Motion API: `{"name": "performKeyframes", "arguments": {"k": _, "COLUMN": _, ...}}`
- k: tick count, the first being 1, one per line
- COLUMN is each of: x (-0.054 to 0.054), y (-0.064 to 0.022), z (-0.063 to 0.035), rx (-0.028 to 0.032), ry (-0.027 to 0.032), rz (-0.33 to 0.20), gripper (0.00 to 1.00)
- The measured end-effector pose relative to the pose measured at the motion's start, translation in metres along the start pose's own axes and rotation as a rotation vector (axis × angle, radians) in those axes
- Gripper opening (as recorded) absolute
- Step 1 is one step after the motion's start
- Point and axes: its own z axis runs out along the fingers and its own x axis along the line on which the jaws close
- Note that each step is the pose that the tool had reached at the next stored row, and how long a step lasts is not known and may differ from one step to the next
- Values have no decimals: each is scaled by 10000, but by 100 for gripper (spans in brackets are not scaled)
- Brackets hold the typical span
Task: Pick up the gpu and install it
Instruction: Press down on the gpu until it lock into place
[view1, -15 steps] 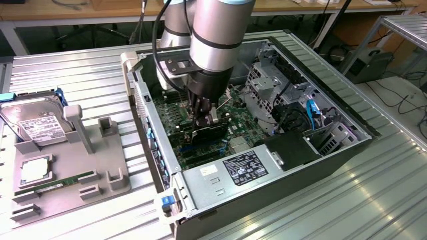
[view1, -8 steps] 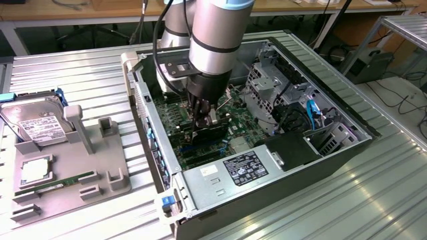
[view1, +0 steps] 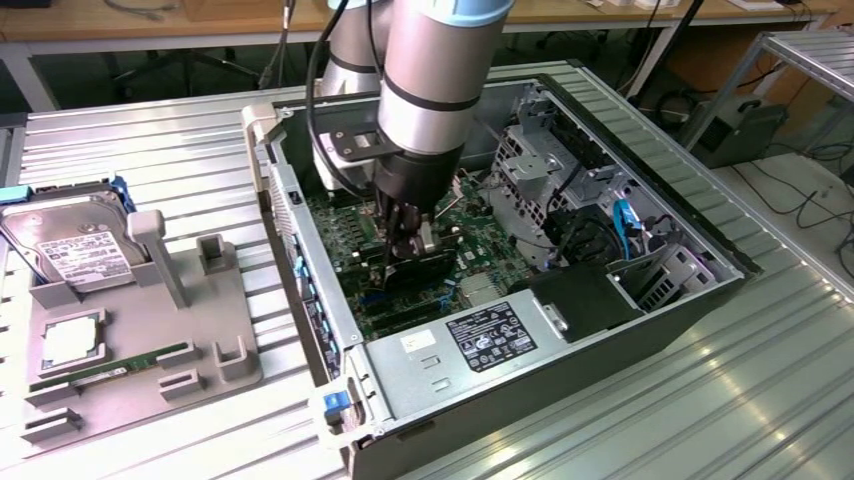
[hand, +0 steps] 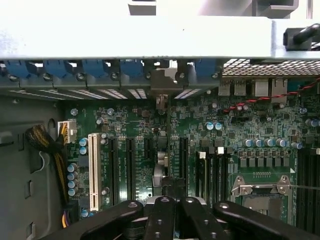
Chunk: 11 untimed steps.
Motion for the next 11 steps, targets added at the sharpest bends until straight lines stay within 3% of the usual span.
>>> {"name": "performKeyframes", "arguments": {"k": 11, "x": 2, "y": 80, "z": 3, "rx": -2, "ry": 5, "rz": 1, "gripper": 11}}
